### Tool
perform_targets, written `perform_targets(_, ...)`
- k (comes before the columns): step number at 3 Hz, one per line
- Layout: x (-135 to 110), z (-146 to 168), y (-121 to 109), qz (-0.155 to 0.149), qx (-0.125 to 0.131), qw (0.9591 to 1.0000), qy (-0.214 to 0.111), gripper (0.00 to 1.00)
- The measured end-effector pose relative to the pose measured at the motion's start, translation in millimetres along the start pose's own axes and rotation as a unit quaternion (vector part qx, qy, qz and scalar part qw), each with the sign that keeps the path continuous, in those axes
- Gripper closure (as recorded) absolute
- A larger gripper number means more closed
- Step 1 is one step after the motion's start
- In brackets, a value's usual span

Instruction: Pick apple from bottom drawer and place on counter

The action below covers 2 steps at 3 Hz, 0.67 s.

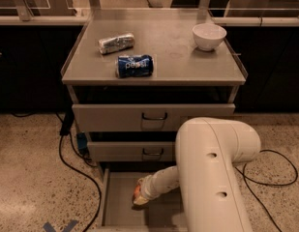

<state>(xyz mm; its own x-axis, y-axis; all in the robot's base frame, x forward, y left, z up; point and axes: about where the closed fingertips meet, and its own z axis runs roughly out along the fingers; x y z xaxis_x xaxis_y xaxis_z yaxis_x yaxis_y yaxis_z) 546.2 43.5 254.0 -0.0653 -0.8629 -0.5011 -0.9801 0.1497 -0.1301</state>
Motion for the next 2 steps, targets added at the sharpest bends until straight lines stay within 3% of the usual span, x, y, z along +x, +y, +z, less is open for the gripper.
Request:
perform_targets(1,-6,-9,-1,-0.006,0.002,1.0000,0.000,1.00)
perform_targets(2,-17,-38,-5,-0.015,0.018,0.9997,-0.005,1.00)
